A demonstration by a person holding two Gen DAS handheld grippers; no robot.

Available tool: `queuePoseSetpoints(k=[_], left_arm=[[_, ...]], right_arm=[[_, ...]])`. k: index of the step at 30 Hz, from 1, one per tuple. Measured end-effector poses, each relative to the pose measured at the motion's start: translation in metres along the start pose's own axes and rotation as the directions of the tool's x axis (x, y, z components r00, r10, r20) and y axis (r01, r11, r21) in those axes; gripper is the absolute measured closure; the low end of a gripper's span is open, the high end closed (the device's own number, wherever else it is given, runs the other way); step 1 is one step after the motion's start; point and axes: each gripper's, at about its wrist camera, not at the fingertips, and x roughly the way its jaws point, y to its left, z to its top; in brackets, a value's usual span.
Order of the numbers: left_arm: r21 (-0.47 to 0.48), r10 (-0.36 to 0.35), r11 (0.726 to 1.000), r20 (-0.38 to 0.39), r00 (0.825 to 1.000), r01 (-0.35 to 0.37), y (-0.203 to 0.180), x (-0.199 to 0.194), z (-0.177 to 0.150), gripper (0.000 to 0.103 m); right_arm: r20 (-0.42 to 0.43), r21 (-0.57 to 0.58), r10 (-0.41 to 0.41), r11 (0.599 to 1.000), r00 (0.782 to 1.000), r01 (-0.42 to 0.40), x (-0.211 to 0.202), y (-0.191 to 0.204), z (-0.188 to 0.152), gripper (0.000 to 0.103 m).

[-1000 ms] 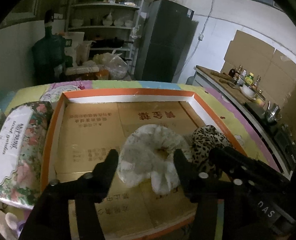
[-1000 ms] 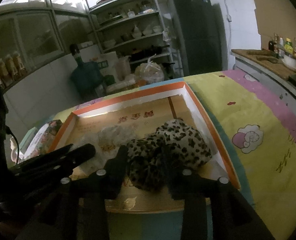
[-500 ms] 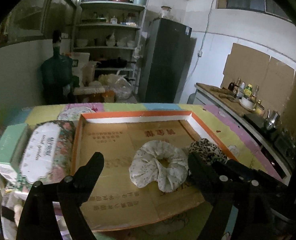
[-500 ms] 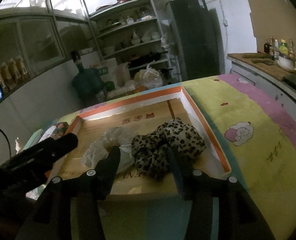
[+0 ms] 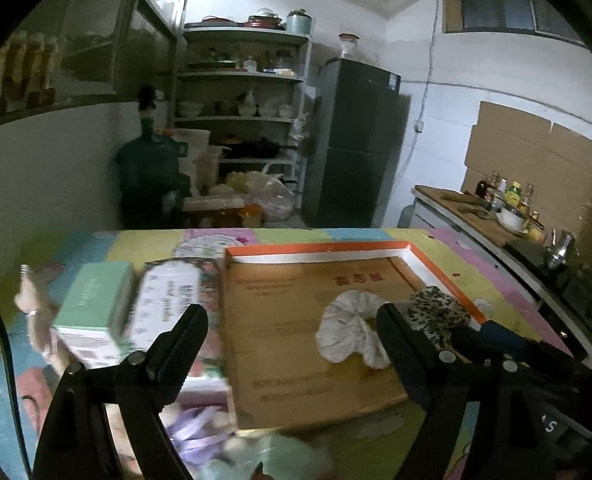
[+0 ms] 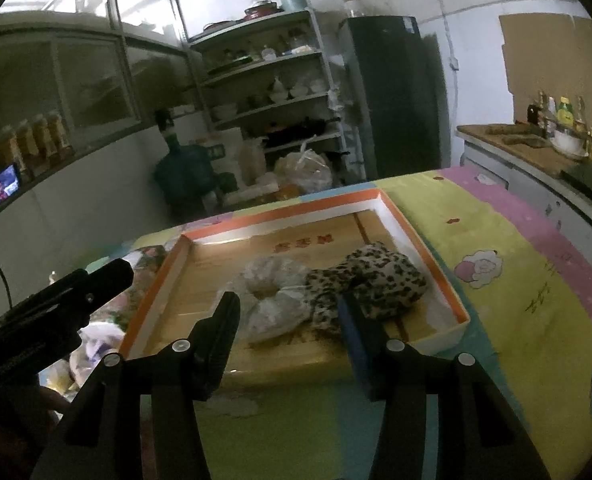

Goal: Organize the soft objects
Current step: 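Withdraw both tools from the tray back toward the pile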

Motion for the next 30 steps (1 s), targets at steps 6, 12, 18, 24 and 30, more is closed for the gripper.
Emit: queuePoseSetpoints(k=[6, 12, 18, 24, 30], left_arm=[[-0.017, 0.02, 1.0, 0.021, 1.0, -0.02, 0.022, -0.018, -0.002, 0.017], [-0.024, 0.041, 0.999, 0.042, 0.998, -0.04, 0.04, -0.035, -0.005, 0.017], [-0.03, 0.065, 0.998, 0.058, 0.996, -0.063, 0.057, -0.048, -0.009, 0.017], [-0.036, 0.095, 0.995, 0.069, 0.993, -0.093, 0.076, -0.061, -0.013, 0.017], [-0.039, 0.132, 0.991, 0.082, 0.988, -0.129, 0.093, -0.072, -0.014, 0.017]], right_arm=[[0.013, -0.024, 0.012, 1.0, 1.0, -0.012, -0.01, 0.025, -0.002, 0.05], [0.021, -0.063, 0.03, 0.998, 0.999, -0.029, -0.017, 0.049, -0.005, 0.05], [0.015, -0.099, 0.056, 0.994, 0.998, -0.055, -0.019, 0.078, -0.009, 0.049], [0.01, -0.137, 0.082, 0.987, 0.997, -0.08, -0.019, 0.103, -0.013, 0.044], [0.006, -0.167, 0.104, 0.981, 0.995, -0.101, -0.018, 0.123, -0.016, 0.038]])
